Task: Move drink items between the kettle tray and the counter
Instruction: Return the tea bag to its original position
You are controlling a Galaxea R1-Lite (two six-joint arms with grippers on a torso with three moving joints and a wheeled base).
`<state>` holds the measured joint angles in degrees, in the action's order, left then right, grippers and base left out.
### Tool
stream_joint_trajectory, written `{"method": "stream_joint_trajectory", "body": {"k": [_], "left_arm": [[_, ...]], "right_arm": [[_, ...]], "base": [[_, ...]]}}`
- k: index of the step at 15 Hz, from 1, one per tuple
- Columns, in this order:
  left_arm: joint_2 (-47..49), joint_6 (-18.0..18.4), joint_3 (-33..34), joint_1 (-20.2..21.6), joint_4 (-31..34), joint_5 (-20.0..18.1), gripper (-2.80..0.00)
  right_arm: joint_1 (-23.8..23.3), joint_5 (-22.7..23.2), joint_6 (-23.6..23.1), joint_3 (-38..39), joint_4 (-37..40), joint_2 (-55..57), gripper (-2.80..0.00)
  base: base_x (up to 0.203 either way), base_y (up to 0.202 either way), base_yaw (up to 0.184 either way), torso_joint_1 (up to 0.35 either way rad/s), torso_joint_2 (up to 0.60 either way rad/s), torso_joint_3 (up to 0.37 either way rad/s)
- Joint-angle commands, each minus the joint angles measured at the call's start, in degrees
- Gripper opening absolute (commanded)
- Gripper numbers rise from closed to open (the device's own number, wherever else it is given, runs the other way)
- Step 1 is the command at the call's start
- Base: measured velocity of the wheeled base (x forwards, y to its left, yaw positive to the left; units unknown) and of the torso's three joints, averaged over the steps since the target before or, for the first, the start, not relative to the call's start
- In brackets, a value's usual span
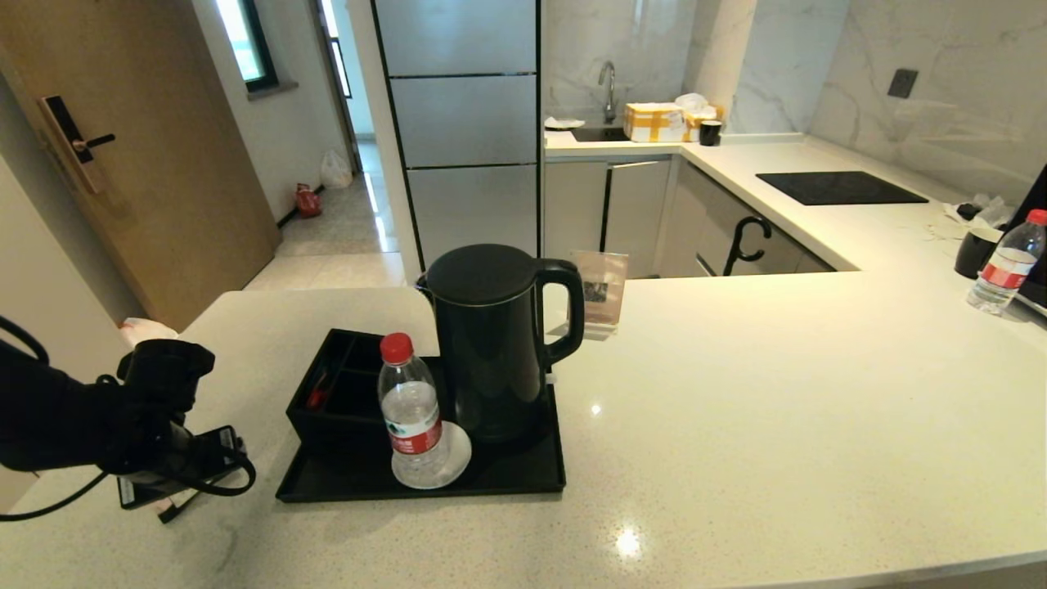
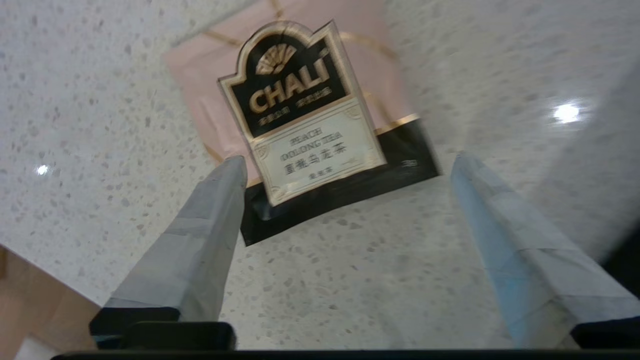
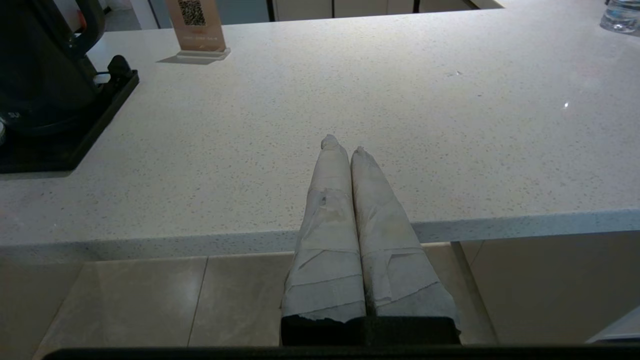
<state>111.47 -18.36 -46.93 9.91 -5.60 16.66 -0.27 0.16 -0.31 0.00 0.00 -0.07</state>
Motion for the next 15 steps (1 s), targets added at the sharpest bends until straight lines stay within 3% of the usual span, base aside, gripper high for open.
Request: {"method": "stream_joint_trajectory", "body": {"k": [1,12,13,15], "left_arm": [[1.5,-0.3,-0.2,0.0,0.0,0.6,0.0],[5.5,-1.4,-1.8,0.1,-5.2,2.8,0.0],[6.2,-1.5,-2.2,0.1,-5.2,2.8,-2.8],[6.3,-1.5,-2.2,0.1,-5.2,2.8,-2.8]], "right_arm": [[0.0,0.0,0.0,0.0,0.0,0.1,-2.8],[0.0,0.0,0.0,0.0,0.0,0.1,-2.8],[0.0,0.0,0.0,0.0,0.0,0.1,-2.8],[0.0,0.0,0.0,0.0,0.0,0.1,-2.8]], "base": [[0.0,0.0,0.0,0.0,0.0,0.0],[0.0,0.0,0.0,0.0,0.0,0.0],[0.0,0.0,0.0,0.0,0.0,0.0],[0.0,0.0,0.0,0.0,0.0,0.0]]}}
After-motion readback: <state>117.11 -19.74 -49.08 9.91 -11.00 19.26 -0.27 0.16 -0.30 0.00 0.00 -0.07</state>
